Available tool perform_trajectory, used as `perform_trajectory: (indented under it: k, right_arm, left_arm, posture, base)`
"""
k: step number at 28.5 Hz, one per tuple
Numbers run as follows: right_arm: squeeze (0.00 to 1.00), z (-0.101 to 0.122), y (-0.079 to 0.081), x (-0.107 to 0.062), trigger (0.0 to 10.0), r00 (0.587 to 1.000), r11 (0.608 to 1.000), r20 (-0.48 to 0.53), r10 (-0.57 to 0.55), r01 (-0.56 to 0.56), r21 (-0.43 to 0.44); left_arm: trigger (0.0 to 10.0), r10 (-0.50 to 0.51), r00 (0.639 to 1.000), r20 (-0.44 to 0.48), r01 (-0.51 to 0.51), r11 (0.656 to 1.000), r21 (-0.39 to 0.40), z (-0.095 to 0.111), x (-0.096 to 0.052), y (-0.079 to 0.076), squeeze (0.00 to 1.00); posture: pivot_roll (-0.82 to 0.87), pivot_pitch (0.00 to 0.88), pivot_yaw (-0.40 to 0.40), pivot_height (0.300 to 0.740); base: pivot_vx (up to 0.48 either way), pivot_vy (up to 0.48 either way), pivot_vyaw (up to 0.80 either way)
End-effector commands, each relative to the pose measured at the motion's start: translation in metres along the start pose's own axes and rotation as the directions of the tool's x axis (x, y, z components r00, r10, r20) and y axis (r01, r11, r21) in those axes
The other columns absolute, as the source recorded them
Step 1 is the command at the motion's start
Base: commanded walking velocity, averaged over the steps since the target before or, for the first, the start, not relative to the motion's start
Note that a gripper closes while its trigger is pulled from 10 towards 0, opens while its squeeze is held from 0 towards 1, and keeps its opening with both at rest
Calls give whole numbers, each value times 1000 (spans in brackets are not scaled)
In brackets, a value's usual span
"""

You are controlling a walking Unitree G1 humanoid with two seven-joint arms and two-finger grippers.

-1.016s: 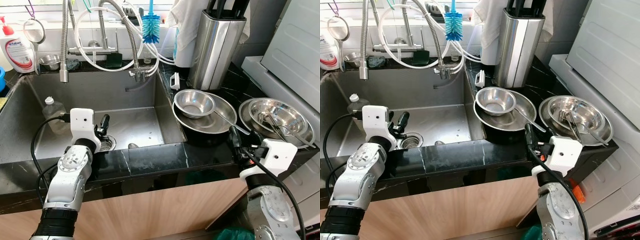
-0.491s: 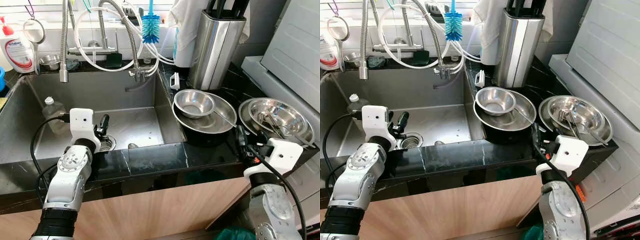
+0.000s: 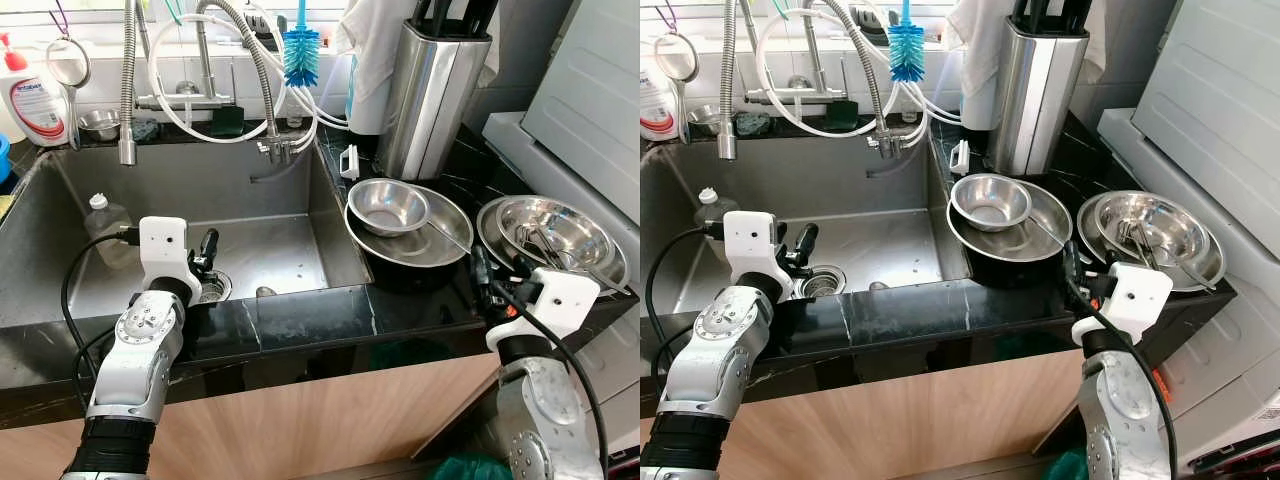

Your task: Kitchen organization

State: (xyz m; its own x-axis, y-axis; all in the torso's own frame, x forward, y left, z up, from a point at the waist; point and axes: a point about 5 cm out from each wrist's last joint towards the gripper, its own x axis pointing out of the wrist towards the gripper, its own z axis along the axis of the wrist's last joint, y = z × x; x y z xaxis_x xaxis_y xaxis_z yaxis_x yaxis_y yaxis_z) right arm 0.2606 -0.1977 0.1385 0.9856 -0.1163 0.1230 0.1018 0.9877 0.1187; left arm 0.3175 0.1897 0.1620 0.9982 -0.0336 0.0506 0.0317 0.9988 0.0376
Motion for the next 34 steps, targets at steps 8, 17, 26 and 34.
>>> perform_trajectory:
  k: [8, 17, 26, 34]
  right_arm:
    - [0, -6, -3, 3, 10000, 1000, 1000, -16, -12, 11, -18]
    - [0, -10, 0, 3, 9961, 1000, 1000, -21, 4, -4, -5]
    - [0, -13, 2, 3, 2196, 999, 1000, -42, 22, -22, -9]
    - [0, -19, 0, 5, 10000, 997, 999, -81, 4, -7, -37]
  left_arm:
    - [10000, 0, 1000, -17, 1, 1000, 16, -2, -2, 1, 0]
    - [10000, 1, 1000, -9, -1, 1000, 21, 0, -2, 2, 0]
    - [10000, 2, 1000, -10, -2, 1000, 18, 0, -2, 1, 0]
    - [10000, 4, 1000, -16, -4, 1000, 15, -2, -2, 0, 0]
  posture:
    - [42, 0, -41, 740]
    - [51, 0, -44, 740]
    - [48, 0, -46, 740]
    - [47, 0, -47, 740]
  base:
    - [0, 0, 0]
    - [0, 0, 0]
    - [0, 0, 0]
    - [0, 0, 0]
